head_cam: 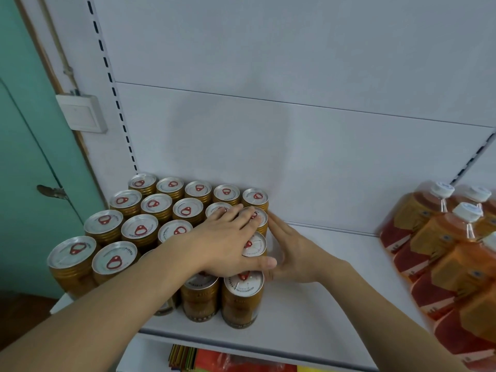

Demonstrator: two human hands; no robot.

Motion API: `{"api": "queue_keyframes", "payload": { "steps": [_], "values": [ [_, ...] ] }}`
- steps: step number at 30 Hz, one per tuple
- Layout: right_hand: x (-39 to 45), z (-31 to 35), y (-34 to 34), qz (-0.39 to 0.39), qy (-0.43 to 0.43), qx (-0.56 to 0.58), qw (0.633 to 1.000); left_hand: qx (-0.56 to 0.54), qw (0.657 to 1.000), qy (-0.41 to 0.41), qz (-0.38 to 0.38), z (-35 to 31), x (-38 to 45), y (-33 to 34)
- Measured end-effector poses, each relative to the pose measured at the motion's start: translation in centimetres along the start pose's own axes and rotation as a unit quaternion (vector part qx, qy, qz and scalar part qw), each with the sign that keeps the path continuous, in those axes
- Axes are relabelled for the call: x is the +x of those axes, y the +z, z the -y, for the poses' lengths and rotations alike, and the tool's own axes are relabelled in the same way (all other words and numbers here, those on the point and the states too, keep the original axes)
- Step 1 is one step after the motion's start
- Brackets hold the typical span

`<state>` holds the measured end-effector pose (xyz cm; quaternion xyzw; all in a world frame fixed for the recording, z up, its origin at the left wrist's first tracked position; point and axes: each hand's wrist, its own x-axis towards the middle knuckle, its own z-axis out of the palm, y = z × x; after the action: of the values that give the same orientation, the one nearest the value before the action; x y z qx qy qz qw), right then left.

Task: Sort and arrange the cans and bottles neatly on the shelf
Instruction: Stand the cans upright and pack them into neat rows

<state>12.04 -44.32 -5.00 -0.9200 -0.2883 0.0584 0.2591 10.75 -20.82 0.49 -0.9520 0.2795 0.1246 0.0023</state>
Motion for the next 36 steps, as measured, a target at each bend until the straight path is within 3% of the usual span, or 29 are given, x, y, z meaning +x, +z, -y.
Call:
{"api": "queue_keyframes", "payload": {
  "steps": [16,21,25,29,36],
  "values": [
    [0.3,-0.5,-0.2,0.012,0.035,-0.035,0.999,-0.007,1.0,-0.011,-0.015,-0.1,-0.1,-0.6],
    [-3.4,1.1,-0.1,-0.026,0.004,0.01,1.0,-0.031,0.998,0.006,-0.057,0.0,-1.4,-0.6],
    [-6.4,3.6,1.8,-0.011,0.015,0.051,0.999,0.005,0.999,0.003,-0.04,0.4,-2.3,0.4],
    [-6.2,5.5,3.7,-0.055,0.011,0.032,0.998,0.031,0.999,-0.003,-0.035,0.4,-2.5,0.6],
    [-6.6,6.2,3.0,-0.049,0.026,0.006,0.998,-0.01,0.999,-0.012,-0.046,-0.3,-3.5,-0.4]
  ]
}}
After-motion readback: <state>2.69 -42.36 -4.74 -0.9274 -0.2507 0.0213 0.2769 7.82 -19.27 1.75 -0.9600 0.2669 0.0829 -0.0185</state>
